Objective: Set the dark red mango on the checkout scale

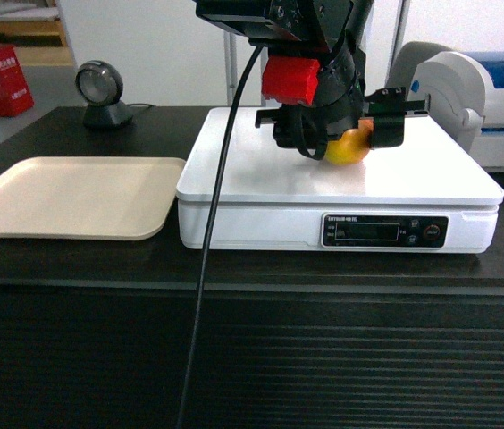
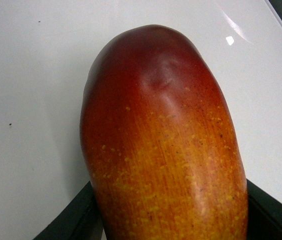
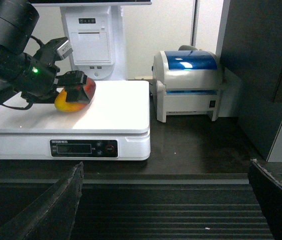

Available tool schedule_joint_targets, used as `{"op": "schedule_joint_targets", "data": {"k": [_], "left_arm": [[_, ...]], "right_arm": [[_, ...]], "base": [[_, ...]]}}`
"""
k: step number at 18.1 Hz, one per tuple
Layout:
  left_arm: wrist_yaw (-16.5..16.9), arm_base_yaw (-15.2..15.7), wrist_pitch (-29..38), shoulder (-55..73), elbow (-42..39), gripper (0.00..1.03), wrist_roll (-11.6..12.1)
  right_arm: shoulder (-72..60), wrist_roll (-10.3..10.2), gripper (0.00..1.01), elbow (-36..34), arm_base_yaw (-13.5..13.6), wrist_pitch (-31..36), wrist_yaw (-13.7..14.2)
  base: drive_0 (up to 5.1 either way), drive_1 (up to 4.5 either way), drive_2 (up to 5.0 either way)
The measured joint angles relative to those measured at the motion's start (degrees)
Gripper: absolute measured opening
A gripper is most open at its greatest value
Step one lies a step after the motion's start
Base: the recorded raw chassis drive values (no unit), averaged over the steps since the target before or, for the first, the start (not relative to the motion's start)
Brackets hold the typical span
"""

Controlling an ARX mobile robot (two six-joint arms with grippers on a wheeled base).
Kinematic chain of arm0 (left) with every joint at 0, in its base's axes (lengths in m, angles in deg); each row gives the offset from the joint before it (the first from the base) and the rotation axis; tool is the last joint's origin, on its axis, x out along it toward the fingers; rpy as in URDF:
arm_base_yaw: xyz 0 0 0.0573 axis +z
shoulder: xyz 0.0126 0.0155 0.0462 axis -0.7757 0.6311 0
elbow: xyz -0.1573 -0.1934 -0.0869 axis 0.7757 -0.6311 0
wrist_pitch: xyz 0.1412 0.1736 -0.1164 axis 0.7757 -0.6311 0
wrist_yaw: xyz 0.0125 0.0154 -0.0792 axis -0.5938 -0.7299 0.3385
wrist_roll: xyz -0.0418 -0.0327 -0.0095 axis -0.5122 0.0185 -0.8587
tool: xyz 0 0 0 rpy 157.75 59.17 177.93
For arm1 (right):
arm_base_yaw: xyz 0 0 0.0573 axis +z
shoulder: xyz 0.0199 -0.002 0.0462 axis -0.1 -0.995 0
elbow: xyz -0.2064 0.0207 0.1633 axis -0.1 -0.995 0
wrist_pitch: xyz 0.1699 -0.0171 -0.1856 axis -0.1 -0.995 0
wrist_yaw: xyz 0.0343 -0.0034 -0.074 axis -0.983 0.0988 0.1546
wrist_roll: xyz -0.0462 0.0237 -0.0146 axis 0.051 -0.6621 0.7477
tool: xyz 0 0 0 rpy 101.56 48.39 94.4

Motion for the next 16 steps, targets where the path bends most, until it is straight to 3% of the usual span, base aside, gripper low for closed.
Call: {"op": "schedule_joint_targets", "data": {"k": [2, 5, 12, 16], "left_arm": [[0.02, 0.0, 0.02, 0.0, 0.0, 0.74, 0.0], [0.07, 0.0, -0.26, 0.0, 0.2, 1.0, 0.04], [-0.09, 0.13, 5.09, -3.82, -4.0, 0.98, 0.76], [-1.44, 0.17, 13.51, -12.57, -10.54, 0.98, 4.33]], "right_arm": [[0.0, 0.0, 0.98, 0.0, 0.0, 0.0, 0.0], [0.0, 0.0, 0.98, 0.0, 0.0, 0.0, 0.02], [0.0, 0.0, 0.98, 0.0, 0.0, 0.0, 0.0], [0.0, 0.0, 0.98, 0.0, 0.0, 0.0, 0.0]], "base": [[0.0, 0.0, 0.0], [0.0, 0.0, 0.0], [0.0, 0.0, 0.0], [0.0, 0.0, 0.0]]}}
